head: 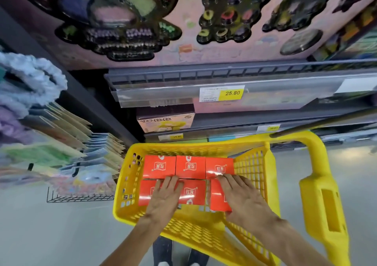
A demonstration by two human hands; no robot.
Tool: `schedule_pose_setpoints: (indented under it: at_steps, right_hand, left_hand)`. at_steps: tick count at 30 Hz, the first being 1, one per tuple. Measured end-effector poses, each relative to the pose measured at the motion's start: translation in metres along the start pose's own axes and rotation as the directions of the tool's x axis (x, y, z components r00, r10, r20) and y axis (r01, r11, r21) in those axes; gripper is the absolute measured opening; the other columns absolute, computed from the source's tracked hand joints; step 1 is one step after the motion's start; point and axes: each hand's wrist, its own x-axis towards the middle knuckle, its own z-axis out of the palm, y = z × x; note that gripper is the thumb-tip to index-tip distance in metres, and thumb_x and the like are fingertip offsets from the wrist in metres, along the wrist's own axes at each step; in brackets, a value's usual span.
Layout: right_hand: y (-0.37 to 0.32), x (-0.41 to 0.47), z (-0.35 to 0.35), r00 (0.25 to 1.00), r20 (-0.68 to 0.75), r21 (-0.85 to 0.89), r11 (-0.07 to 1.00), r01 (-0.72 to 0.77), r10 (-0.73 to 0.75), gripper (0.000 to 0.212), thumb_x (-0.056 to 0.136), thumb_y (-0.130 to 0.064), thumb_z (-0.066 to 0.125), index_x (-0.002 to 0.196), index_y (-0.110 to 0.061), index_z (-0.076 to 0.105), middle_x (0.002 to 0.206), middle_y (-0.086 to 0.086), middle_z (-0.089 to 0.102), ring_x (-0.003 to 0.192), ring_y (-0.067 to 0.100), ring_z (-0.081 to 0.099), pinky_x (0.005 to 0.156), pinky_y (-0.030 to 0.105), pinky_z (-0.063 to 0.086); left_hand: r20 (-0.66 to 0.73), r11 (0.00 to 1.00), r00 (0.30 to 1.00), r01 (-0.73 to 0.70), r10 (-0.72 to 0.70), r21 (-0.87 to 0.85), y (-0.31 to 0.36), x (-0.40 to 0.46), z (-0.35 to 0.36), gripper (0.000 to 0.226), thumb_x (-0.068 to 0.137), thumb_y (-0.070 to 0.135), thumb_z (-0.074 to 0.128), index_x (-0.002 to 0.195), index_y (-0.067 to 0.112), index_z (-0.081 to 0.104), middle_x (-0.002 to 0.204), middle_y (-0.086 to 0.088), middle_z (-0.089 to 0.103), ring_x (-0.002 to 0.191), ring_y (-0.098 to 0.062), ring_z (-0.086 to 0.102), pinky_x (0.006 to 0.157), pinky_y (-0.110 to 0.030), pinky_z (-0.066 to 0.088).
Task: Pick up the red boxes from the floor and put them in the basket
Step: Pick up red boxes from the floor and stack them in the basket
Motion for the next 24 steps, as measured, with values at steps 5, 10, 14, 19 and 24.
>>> schedule_pose_setpoints:
  at_steps: [5, 10, 14, 19, 24]
  right_hand:
    - [0.012, -0.01, 0.01, 0.999, 0.001, 0.1, 0.994, -0.035, 0.035, 0.094, 0.07, -0.043, 0.072, 0.148, -0.025, 0.021, 0.14, -0.005, 0.042, 0.127, 0.019, 0.046, 0.109, 0.038, 0.037]
    - [0.01, -0.006, 0.017, 0.997, -0.07, 0.075, 0.997, -0.006, 0.011, 0.094, 0.057, -0.04, 0.08, 0.137, -0.02, 0.035, 0.123, -0.002, 0.055, 0.109, 0.022, 0.058, 0.095, 0.041, 0.049]
    - [0.007, 0.007, 0.033, 0.999, -0.038, 0.068, 0.997, 0.04, -0.038, 0.095, 0.057, -0.04, 0.084, 0.137, -0.02, 0.036, 0.129, 0.001, 0.054, 0.118, 0.026, 0.054, 0.105, 0.045, 0.043]
    - [0.005, 0.035, 0.042, 0.999, -0.043, 0.051, 0.998, 0.021, -0.019, 0.097, 0.061, -0.036, 0.082, 0.142, -0.019, 0.033, 0.136, -0.002, 0.05, 0.127, 0.023, 0.037, 0.109, 0.042, 0.031]
    - [0.008, 0.042, 0.043, 1.0, 0.002, 0.072, 0.997, 0.002, -0.002, 0.099, 0.068, -0.035, 0.08, 0.147, -0.02, 0.023, 0.143, -0.003, 0.04, 0.128, 0.022, 0.032, 0.108, 0.04, 0.028]
  left_hand:
    - [-0.007, 1.0, 1.0, -0.008, 0.008, 0.014, -0.001, -0.001, 0.006, 0.082, 0.065, 0.022, 0.087, 0.136, 0.014, 0.048, 0.134, -0.01, 0.048, 0.123, -0.028, 0.045, 0.104, -0.051, 0.041]
    - [-0.006, 1.0, 1.0, 0.016, -0.016, 0.007, 0.002, 0.0, 0.007, 0.078, 0.067, 0.022, 0.086, 0.136, 0.015, 0.049, 0.133, -0.009, 0.046, 0.123, -0.028, 0.044, 0.105, -0.049, 0.041]
    - [-0.016, 1.0, 1.0, 0.025, -0.025, -0.003, 0.004, -0.001, 0.006, 0.08, 0.067, 0.024, 0.087, 0.136, 0.016, 0.048, 0.132, -0.008, 0.046, 0.122, -0.027, 0.044, 0.105, -0.048, 0.042]
    - [-0.054, 1.0, 0.998, 0.017, -0.018, -0.017, 0.0, -0.001, 0.011, 0.081, 0.062, 0.022, 0.089, 0.133, 0.016, 0.051, 0.127, -0.007, 0.047, 0.118, -0.027, 0.047, 0.1, -0.048, 0.046]
    - [-0.062, 1.0, 0.998, -0.013, 0.011, -0.019, -0.005, -0.006, 0.01, 0.076, 0.071, 0.03, 0.083, 0.136, 0.017, 0.047, 0.131, -0.008, 0.045, 0.122, -0.027, 0.044, 0.099, -0.045, 0.046]
